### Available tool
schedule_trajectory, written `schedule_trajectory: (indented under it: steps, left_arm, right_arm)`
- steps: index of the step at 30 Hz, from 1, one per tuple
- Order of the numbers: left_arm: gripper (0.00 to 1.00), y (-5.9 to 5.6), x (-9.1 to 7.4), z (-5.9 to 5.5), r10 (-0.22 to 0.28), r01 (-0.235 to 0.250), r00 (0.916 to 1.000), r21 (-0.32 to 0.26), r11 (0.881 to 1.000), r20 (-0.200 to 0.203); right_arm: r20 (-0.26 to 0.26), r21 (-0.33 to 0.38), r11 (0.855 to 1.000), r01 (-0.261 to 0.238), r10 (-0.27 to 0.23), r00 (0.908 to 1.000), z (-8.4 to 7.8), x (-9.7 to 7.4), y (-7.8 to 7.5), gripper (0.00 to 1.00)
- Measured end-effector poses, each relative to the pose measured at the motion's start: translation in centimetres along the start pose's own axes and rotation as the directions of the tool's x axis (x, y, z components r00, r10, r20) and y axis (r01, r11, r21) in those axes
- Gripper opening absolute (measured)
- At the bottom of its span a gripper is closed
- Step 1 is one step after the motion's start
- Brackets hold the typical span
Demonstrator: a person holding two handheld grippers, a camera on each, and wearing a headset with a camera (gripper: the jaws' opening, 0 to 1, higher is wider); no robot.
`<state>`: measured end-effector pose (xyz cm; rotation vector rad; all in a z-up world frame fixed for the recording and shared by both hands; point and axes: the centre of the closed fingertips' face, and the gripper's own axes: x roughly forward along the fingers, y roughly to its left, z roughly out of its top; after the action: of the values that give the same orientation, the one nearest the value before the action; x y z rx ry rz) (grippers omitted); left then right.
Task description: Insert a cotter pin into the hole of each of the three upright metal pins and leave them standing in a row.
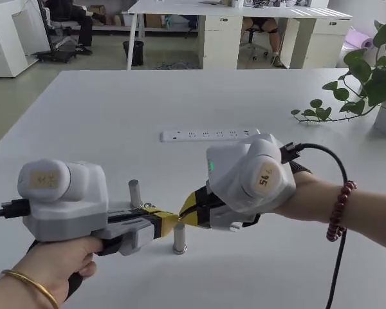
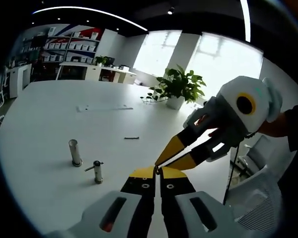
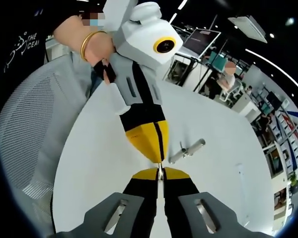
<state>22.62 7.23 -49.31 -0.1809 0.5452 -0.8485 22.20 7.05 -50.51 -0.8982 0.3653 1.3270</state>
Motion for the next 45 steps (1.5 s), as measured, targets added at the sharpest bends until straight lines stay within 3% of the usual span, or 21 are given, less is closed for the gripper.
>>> schedule_trajectory:
  steps: [3, 7, 13, 19, 22, 25, 27, 38, 45]
  left_arm:
    - [0.00, -0.1, 0.1, -0.1, -0.006, 0.006, 1.0000, 0.020, 1.000, -0.008]
    - [0.00, -0.2, 0.0, -0.2, -0.007, 0.008, 0.9998, 0.060, 0.998, -0.018]
    - [0.00, -0.1, -0.2, -0.9, -0.013, 0.018, 0.9988, 0.116, 0.993, -0.047]
    - [0.00, -0.3, -0.5, -1.2, -0.037, 0.044, 0.9984, 0.174, 0.984, -0.042]
    - [0.00, -0.3, -0.6, -1.4, -0.053, 0.058, 0.9980, 0.180, 0.982, -0.035]
    - [0.00, -0.7, -0.7, -1.6, -0.080, 0.085, 0.9962, 0.190, 0.978, -0.033]
    - [0.00, -1.0, -0.7, -1.9, -0.097, 0.103, 0.9945, 0.200, 0.974, -0.039]
    - [0.00, -2.7, -1.1, -2.2, -0.204, 0.207, 0.9783, 0.211, 0.955, -0.037]
    - [0.00, -4.3, -1.4, -2.3, -0.291, 0.293, 0.9559, 0.213, 0.932, -0.039]
  right_arm:
    - [-0.001, 0.053, 0.999, -0.011, 0.011, 0.9999, -0.5, 0.1, 0.1, 0.00]
    - [0.035, 0.196, 0.979, -0.051, 0.045, 0.9984, -0.9, -0.1, 0.6, 0.05]
    - [0.105, 0.382, 0.919, -0.100, 0.064, 0.9924, -1.6, -0.5, 0.6, 0.10]
    - [0.188, 0.515, 0.839, -0.178, 0.092, 0.9778, -2.0, -1.0, 1.1, 0.11]
    - [0.221, 0.547, 0.811, -0.206, 0.098, 0.9704, -2.0, -1.2, 1.3, 0.11]
    - [0.248, 0.560, 0.793, -0.240, 0.116, 0.9618, -2.1, -1.4, 1.6, 0.11]
    - [0.271, 0.567, 0.777, -0.274, 0.139, 0.9526, -1.9, -1.6, 2.2, 0.10]
    - [0.330, 0.553, 0.748, -0.367, 0.208, 0.9208, -1.3, -2.2, 4.1, 0.10]
    - [0.361, 0.520, 0.740, -0.426, 0.262, 0.8951, -0.7, -2.6, 5.3, 0.10]
